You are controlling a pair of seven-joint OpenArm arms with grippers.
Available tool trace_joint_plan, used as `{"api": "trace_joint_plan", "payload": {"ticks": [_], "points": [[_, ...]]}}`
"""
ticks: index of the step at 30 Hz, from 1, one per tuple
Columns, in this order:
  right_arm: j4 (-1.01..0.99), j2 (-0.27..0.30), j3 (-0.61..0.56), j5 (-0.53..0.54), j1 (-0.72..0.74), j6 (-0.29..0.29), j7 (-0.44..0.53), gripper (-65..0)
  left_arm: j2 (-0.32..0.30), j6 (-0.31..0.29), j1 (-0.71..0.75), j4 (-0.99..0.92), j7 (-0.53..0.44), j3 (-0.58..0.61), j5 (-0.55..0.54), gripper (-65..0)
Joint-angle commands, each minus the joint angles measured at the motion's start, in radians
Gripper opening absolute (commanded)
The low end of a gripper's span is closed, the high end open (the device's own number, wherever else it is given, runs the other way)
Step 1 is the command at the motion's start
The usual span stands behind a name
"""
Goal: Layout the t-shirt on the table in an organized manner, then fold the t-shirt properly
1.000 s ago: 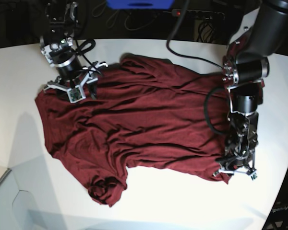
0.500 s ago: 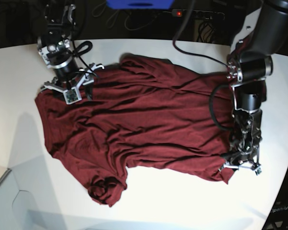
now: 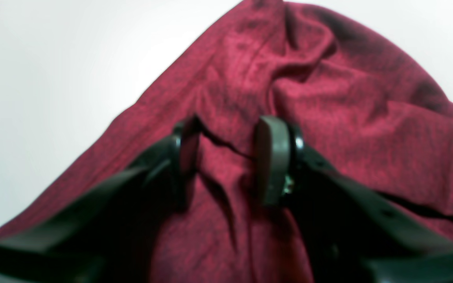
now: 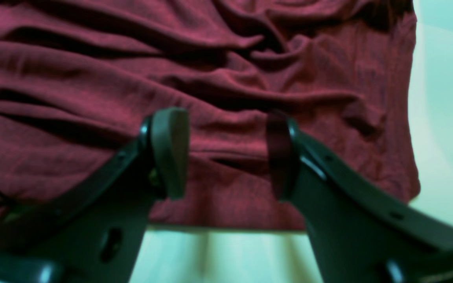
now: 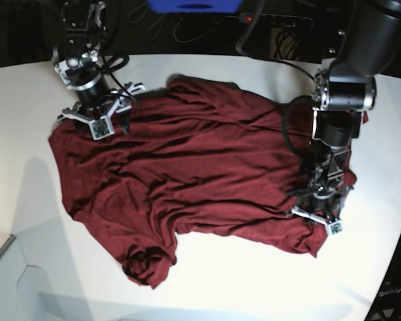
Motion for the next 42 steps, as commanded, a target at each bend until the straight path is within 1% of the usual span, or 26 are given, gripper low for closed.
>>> {"api": "trace_joint_plan", "payload": {"ticks": [1,4,5,6,10,16,18,23,25,27,32,34,36,41,42], "points": [[0.021,0.005,0.0,0.01,0.007,-0.006,0.028,-36.3,-0.006,-0.004,-0.037,0.017,-0.027,0.0,-0.002,-45.9],[0.021,0.011,0.015,0.01,0.005,-0.006,0.028,-36.3,-0.006,-0.004,-0.039,0.018,-0.062,-0.005,-0.002,-57.6],[0.019,0.011,0.022,0.01,0.005,-0.006,0.028,-36.3,-0.006,-0.004,-0.042,0.018,-0.07,-0.005,-0.002,-62.5],[0.019,0.011,0.023,0.01,0.005,-0.006,0.028,-36.4,-0.006,-0.004,-0.049,0.02,-0.073,-0.005,-0.002,-65.0],[0.019,0.011,0.037,0.01,-0.007,-0.006,0.028,-36.4,-0.003,-0.004,-0.1,0.02,-0.078,-0.006,-0.004,-65.0],[0.019,0.011,0.043,0.008,-0.021,-0.006,0.028,-36.4,0.03,-0.004,-0.215,0.081,-0.07,0.0,0.001,-65.0],[0.024,0.011,0.043,0.008,-0.029,-0.006,0.028,-36.4,0.05,-0.004,-0.281,0.064,-0.076,0.003,0.004,-65.0],[0.027,0.011,0.043,0.008,-0.044,-0.006,0.028,-36.5,0.055,-0.004,-0.404,-0.011,-0.079,0.001,0.004,-64.8],[0.028,0.011,0.043,0.008,-0.046,-0.006,0.028,-36.5,0.055,-0.004,-0.436,-0.029,-0.079,0.001,0.004,-62.1],[0.028,0.011,0.043,0.008,-0.05,-0.006,0.028,-36.5,0.055,-0.004,-0.445,-0.029,-0.079,0.001,0.004,-57.5],[0.028,0.011,0.043,0.008,-0.073,-0.006,0.028,-36.5,0.055,-0.004,-0.442,-0.025,-0.079,0.003,0.004,-38.7],[0.028,0.008,0.043,0.008,-0.073,-0.006,0.028,-36.5,0.052,-0.004,-0.441,-0.023,-0.079,0.003,0.004,-33.8],[0.028,0.008,0.041,0.008,-0.073,-0.006,0.028,-36.5,0.05,-0.004,-0.431,-0.023,-0.079,0.0,0.001,-33.0],[0.028,0.006,0.037,0.008,-0.073,-0.006,0.029,-36.5,0.047,-0.004,-0.344,-0.02,-0.07,-0.005,-0.002,-33.0],[0.028,0.006,0.037,0.008,-0.072,-0.006,0.029,-36.5,0.038,-0.004,-0.319,-0.017,-0.07,-0.005,-0.002,-33.0]]}}
